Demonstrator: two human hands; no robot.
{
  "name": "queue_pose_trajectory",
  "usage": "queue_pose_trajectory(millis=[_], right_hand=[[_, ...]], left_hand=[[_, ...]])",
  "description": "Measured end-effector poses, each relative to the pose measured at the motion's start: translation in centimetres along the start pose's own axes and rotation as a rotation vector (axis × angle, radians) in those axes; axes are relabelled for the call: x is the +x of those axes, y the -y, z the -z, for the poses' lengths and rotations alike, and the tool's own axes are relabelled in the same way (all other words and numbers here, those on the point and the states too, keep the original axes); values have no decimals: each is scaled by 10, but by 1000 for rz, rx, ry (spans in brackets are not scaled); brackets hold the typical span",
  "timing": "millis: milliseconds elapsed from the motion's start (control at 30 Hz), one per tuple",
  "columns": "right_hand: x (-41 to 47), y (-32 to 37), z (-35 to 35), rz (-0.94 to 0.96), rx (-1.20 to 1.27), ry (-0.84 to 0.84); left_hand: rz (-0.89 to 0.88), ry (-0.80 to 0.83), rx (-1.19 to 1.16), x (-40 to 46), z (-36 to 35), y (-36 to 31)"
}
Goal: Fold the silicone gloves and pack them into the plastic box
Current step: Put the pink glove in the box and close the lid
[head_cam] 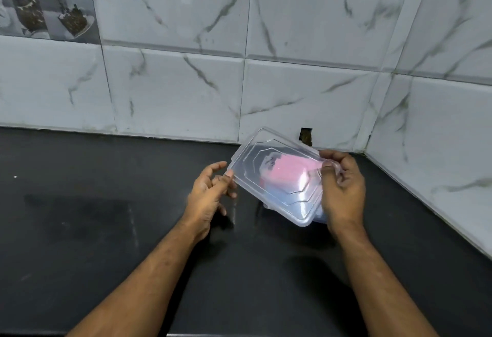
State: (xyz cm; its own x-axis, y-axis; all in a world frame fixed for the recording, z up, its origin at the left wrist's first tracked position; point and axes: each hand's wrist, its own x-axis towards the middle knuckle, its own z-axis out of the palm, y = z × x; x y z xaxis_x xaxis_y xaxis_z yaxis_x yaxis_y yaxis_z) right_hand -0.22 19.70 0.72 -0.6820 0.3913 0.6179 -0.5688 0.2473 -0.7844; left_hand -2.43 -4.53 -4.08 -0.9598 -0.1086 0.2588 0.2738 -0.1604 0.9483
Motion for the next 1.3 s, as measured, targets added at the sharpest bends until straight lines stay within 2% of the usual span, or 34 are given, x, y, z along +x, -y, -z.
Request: queue_pose_trajectory(millis=[167, 300, 500, 633, 700, 800, 933, 1200, 1300], right_hand=[[17, -6, 23, -66, 161, -83], [24, -7, 33, -97, 235, -115], [29, -10, 41, -190, 267, -127], [30, -13, 44, -248, 284, -175], [30, -14, 43, -271, 305, -216], [30, -15, 43, -328, 384, -277], [30, -15, 44, -357, 555, -291], [21, -21, 34, -219, 177, -209], [22, -29, 35, -175, -34, -184]], left_hand=[[-491, 6, 437, 6, -30, 8], [-640, 44, 541, 15, -48, 12], [-712, 88, 595, 16, -55, 11], [-651, 126, 576, 13, -57, 8], [-715, 117, 584, 12, -60, 5], [-750, 89, 629, 9, -68, 3], [-675, 41, 686, 7, -74, 4], [-598, 25, 829, 8, -77, 6], [-595, 46, 888, 7, -79, 6]])
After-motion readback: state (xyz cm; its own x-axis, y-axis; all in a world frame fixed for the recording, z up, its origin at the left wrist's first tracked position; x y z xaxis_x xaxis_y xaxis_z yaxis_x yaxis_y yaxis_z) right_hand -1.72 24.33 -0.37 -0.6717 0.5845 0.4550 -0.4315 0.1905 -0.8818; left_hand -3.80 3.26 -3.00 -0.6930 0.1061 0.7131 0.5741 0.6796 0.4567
